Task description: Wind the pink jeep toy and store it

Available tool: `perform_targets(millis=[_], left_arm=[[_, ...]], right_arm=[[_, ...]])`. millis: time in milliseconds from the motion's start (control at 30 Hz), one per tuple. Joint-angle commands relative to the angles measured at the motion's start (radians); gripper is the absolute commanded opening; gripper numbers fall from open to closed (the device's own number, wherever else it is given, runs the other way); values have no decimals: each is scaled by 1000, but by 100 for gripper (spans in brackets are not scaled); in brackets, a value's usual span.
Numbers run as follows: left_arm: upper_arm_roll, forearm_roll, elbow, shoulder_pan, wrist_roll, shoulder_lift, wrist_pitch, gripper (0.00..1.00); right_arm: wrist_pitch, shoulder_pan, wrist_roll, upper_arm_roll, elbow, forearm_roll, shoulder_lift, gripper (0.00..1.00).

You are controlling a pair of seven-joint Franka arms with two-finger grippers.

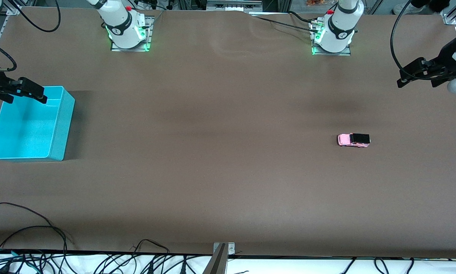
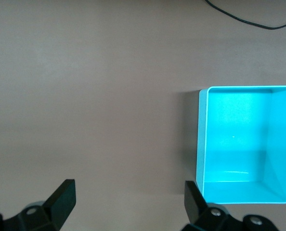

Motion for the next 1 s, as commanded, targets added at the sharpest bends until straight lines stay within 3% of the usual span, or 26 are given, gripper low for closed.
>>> perform_targets(millis=[0, 968], left_arm=[[-5, 25, -10, 4, -7, -14, -7, 100], [-5, 25, -8, 4, -7, -12, -9, 100]], right_arm=[[-20, -3, 0, 2, 24, 11, 3, 100], [-9, -6, -6, -5, 27, 11, 3, 100]])
